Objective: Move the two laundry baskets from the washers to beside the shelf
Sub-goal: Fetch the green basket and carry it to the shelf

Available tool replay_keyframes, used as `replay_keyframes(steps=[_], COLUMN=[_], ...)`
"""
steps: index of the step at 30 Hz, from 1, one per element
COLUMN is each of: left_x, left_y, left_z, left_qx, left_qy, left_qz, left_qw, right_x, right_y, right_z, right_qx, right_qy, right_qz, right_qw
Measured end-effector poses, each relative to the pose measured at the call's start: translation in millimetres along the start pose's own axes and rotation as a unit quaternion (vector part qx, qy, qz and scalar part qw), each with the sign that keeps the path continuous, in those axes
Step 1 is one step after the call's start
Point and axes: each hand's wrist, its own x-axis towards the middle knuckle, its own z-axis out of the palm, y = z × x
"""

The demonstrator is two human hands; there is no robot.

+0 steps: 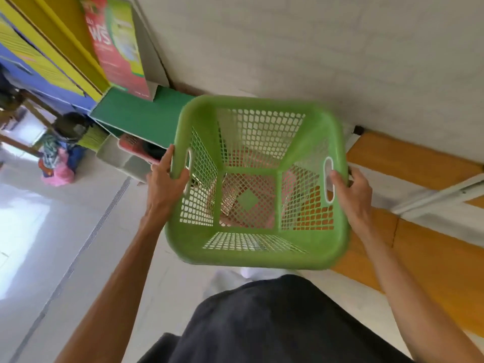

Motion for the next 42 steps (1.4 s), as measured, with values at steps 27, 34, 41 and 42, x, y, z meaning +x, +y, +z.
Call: replay_keyframes(steps=[27,34,41,42], left_x=[237.1,237.2,226.3,223.0], left_y=[-177.7,-259.3,-320.9,-326.6], left_z=[161.1,238.3,289.8,294.5], left_qx=[0.184,0.234,0.229,0.229], left_qy=[-0.323,-0.296,-0.282,-0.280], left_qz=[0.030,0.036,0.096,0.100], left_qw=[0.928,0.925,0.927,0.927], right_x=[82.6,120.3,128.4,128.2], right_y=[95.2,185.5,247.8,251.3], right_z=[191.0,253.0,295.2,298.5], right_qx=[-0.227,-0.276,-0.277,-0.281], right_qy=[0.013,-0.018,-0.044,-0.047], right_qz=[0.266,0.273,0.290,0.287], right_qw=[0.937,0.921,0.915,0.915])
